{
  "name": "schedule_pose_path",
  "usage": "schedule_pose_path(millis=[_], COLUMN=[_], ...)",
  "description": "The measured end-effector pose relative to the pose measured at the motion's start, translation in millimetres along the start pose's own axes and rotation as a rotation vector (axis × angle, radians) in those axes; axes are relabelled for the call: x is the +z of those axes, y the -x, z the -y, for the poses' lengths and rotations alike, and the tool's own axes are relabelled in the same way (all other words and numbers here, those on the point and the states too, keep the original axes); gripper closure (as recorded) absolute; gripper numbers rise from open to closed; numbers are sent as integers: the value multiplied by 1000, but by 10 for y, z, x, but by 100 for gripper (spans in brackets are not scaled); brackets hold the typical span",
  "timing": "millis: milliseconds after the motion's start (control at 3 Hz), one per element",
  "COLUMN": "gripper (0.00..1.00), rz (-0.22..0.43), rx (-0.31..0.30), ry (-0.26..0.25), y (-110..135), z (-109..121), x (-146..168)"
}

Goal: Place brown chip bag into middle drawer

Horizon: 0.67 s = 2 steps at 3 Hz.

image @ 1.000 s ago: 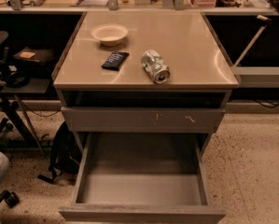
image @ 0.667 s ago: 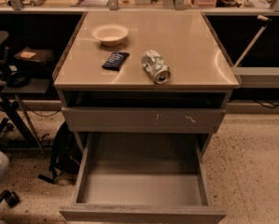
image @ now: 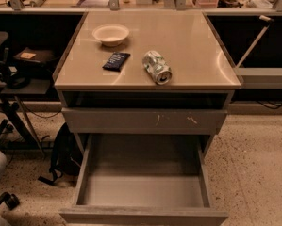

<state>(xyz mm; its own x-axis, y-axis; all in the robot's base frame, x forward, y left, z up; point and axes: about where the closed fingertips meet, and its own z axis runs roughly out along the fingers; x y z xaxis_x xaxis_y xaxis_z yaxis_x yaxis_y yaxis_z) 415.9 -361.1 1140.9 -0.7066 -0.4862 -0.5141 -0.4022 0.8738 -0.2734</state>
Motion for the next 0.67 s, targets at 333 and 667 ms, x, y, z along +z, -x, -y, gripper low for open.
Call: schedule_pose_path(millis=[333, 667], gripper=[100, 100], rz=[62, 202], rx=[0, 6], ry=[1, -2], y=[-59, -217], z=[-191, -687], x=[-141, -576])
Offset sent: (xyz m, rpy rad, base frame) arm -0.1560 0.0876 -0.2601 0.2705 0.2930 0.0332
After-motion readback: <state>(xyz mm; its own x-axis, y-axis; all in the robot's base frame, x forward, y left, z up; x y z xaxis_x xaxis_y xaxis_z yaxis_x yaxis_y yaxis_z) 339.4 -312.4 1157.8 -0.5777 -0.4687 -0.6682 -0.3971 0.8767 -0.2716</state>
